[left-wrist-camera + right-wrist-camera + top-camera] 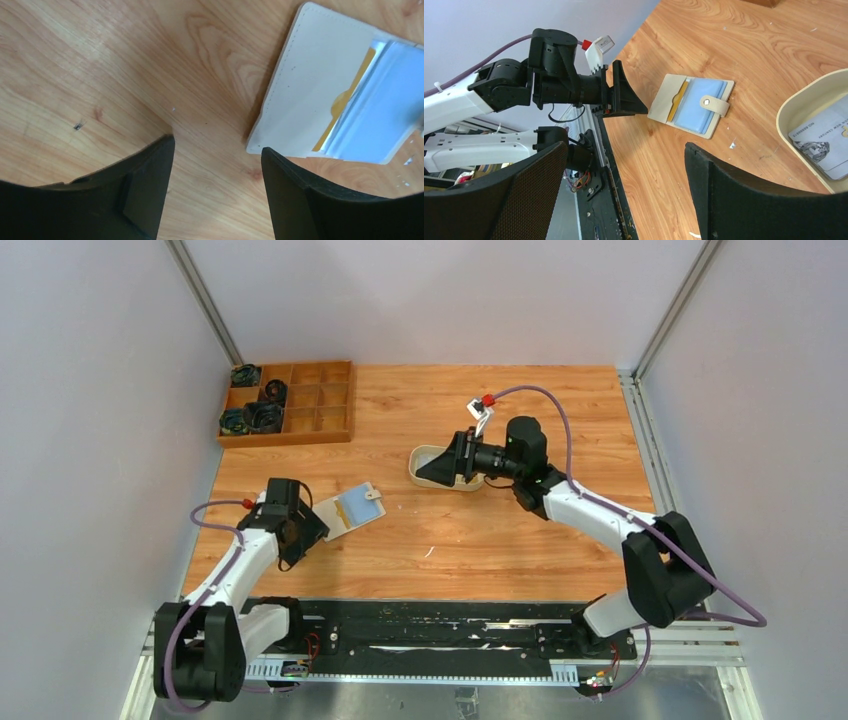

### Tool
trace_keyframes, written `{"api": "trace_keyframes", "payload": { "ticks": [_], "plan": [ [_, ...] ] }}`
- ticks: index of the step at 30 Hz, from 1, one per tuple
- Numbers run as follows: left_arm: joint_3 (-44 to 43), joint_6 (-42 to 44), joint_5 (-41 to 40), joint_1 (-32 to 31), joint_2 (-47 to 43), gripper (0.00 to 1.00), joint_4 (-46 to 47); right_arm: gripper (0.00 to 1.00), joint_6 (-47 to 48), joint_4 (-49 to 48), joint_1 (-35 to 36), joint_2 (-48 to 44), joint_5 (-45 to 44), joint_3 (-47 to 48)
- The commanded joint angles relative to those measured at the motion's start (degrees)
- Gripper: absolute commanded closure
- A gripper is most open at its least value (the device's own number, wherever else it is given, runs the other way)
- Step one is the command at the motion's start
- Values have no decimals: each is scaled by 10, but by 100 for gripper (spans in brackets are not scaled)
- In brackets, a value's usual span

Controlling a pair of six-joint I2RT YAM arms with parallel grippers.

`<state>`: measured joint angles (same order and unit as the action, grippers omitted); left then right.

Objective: Take the credit cards out of the card holder

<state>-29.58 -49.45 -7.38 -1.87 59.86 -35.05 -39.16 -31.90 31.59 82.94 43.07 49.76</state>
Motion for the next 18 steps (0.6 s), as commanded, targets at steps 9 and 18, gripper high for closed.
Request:
{"api": "trace_keyframes", "payload": {
  "ticks": [9, 18],
  "plan": [
    [112, 24, 89, 6, 28, 28, 284, 9, -13, -42, 4, 53, 41, -12],
    [154, 2, 171, 13, 107, 31, 440, 9, -22, -56, 4, 72, 50, -12]
  ]
}}
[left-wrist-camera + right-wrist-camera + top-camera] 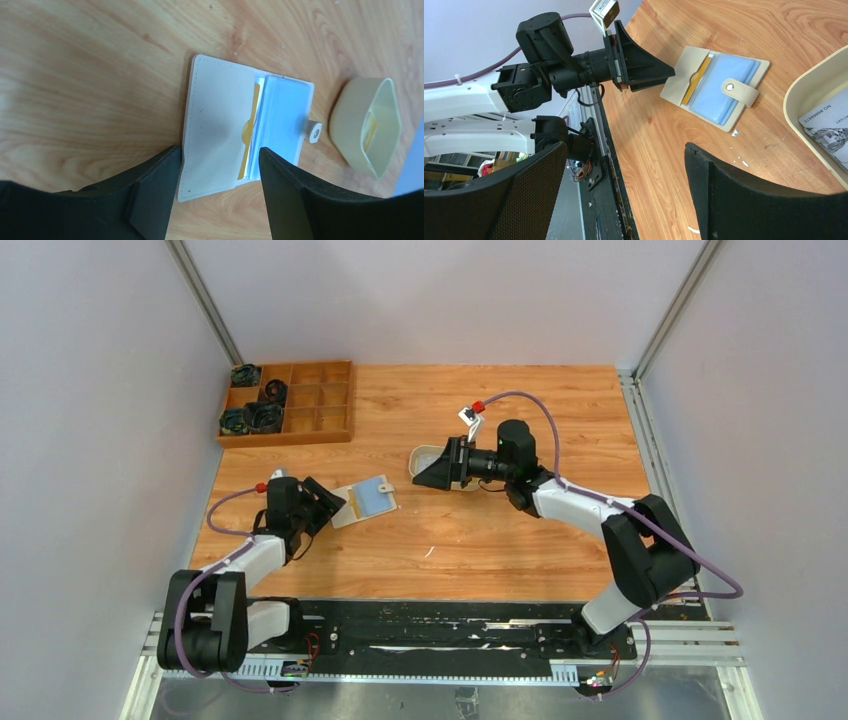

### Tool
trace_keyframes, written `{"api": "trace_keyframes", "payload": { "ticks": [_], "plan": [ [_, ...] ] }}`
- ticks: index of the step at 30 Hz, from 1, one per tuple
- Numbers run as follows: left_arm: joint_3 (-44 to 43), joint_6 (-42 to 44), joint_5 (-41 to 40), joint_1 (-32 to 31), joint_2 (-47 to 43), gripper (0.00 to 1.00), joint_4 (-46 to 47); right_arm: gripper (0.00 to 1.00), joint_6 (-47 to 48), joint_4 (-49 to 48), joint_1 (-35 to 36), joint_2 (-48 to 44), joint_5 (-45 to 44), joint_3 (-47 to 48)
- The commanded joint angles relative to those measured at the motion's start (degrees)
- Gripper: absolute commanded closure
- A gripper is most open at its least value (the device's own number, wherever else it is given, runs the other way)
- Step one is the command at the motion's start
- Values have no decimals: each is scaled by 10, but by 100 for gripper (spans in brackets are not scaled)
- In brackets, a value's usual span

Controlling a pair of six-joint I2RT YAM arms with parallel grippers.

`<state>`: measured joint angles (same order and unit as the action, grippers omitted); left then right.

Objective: Take the credit cards out of the card holder

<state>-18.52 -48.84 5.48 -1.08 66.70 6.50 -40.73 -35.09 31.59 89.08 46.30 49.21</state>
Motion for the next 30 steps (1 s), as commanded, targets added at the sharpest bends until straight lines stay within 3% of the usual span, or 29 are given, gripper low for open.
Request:
{"api": "trace_keyframes", "payload": {
  "ticks": [1, 7, 13, 21, 25, 30],
  "plan": [
    [45, -3, 47, 5, 37, 31, 32, 9, -7, -25, 4, 13, 19, -6],
    [60, -6, 103, 5, 25, 32, 106, 9, -12, -48, 4, 27, 32, -12],
    [40, 0, 180, 5, 87, 33, 169, 9, -24, -72, 4, 39, 39, -14],
    [29, -13, 179, 5, 112, 36, 211, 9, -26, -80, 4, 38, 42, -16],
    [44, -51, 174, 5, 133, 37, 298, 9, -30, -92, 4, 41, 44, -18],
    [66, -128, 194, 5, 212, 39, 488, 10, -39, -108, 3, 47, 50, -22]
  ]
}}
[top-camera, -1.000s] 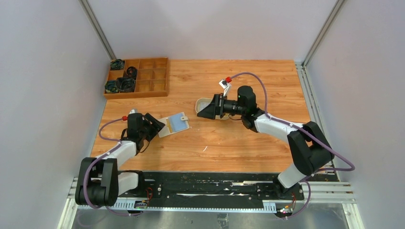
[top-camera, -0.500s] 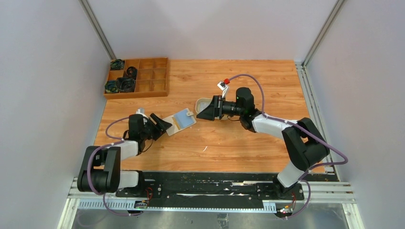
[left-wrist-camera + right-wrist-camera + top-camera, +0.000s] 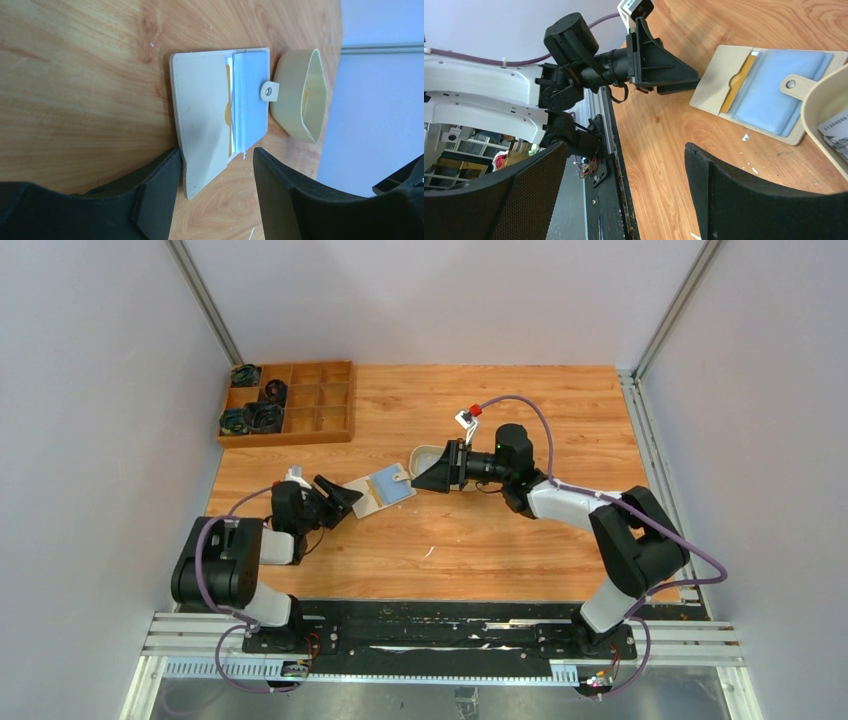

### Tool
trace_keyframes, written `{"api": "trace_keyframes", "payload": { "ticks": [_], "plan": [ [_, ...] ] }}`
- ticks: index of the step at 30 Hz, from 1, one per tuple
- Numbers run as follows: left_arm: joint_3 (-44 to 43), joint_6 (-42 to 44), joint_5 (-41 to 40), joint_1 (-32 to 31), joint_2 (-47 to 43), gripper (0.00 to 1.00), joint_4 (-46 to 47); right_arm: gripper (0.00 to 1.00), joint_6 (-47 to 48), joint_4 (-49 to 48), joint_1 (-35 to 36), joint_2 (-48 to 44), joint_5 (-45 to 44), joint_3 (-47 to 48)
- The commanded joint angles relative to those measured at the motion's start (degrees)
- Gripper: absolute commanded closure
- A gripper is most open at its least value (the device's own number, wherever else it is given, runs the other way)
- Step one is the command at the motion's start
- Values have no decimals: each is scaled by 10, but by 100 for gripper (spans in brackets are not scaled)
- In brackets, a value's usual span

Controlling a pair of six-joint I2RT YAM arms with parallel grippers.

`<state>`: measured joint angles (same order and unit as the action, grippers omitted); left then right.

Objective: Take the credit cards out of the card holder

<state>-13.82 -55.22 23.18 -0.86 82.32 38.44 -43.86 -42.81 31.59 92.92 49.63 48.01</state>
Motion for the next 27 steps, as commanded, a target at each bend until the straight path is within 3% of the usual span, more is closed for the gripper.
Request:
{"api": "trace_keyframes", "payload": {
  "ticks": [1, 7, 13, 20, 27],
  "plan": [
    [21, -82, 24, 3, 82, 40, 206, 10, -7, -31, 3, 9, 17, -11],
    [27, -130, 38, 2, 176, 45, 359, 10, -7, -32, 3, 8, 18, -15],
    [33, -129, 33, 2, 193, 57, 379, 10, -7, -34, 4, 15, 21, -12],
    [13, -74, 23, 2, 130, 100, 253, 11, -9, -37, 4, 27, 26, -5],
    [-63, -6, 37, 0, -19, 100, 61, 12, 20, 20, 6, 17, 2, 25]
  ]
}}
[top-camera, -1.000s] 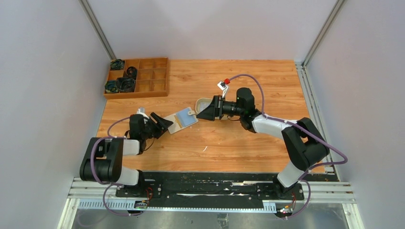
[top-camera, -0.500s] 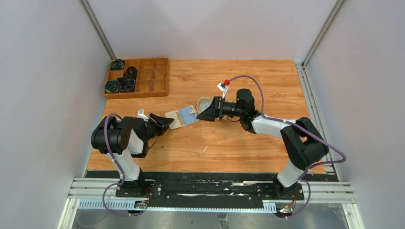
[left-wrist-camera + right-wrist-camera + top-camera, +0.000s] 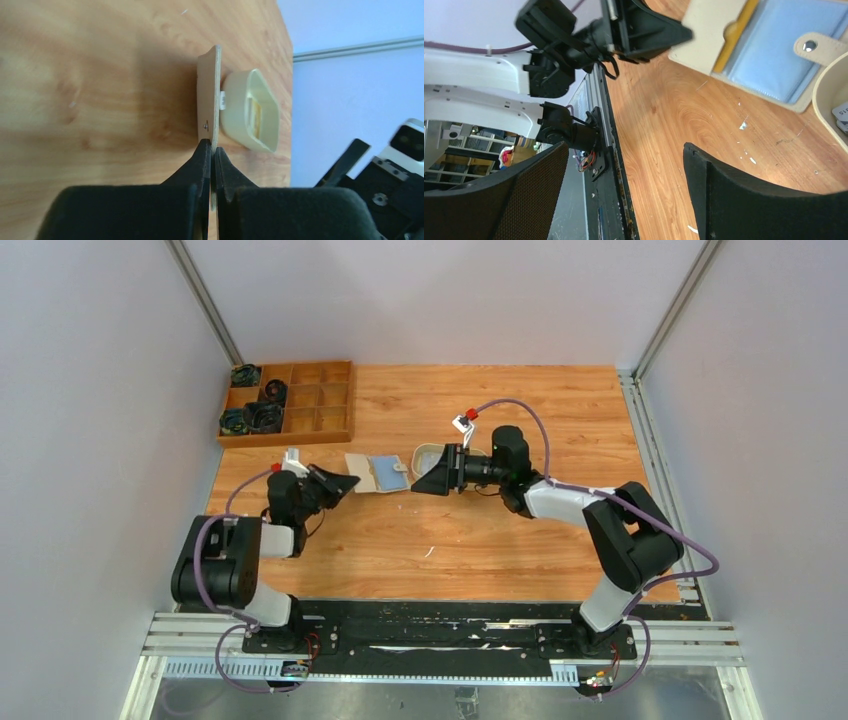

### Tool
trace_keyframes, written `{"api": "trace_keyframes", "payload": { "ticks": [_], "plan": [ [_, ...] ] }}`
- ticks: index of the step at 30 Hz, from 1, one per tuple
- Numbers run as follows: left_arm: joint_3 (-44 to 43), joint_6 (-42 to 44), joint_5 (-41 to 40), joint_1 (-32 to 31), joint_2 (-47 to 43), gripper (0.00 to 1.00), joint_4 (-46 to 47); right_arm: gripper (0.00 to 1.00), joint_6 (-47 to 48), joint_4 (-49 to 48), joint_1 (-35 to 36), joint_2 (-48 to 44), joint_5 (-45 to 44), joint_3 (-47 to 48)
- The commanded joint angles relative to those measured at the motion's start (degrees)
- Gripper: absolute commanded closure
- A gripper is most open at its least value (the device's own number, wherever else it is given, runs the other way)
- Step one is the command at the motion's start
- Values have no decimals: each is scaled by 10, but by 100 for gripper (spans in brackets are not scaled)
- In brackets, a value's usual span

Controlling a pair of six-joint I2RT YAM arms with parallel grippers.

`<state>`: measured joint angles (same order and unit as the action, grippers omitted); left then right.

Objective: Take the credit cards out of the card holder

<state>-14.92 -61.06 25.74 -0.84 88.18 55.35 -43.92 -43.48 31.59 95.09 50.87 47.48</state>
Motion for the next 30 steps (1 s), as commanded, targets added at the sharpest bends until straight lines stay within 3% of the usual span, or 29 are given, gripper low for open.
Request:
{"api": "trace_keyframes", "payload": {
  "ticks": [1, 5, 13, 27, 30],
  "plan": [
    [-72, 58, 16, -3, -99, 100, -149, 12, 21, 30, 7, -4, -12, 41],
    [-164, 65, 51, -6, -159, 100, -231, 12, -5, 15, 8, 8, -8, 98],
    [-285, 0, 135, -8, -182, 100, -237, 15, -158, -175, 7, 73, 32, 184],
    [-358, -47, 183, -25, -220, 100, -236, 16, -308, -345, -29, 122, 22, 285],
    [-359, -45, 180, -37, -223, 100, -237, 16, -314, -343, -28, 127, 20, 300]
  ]
}}
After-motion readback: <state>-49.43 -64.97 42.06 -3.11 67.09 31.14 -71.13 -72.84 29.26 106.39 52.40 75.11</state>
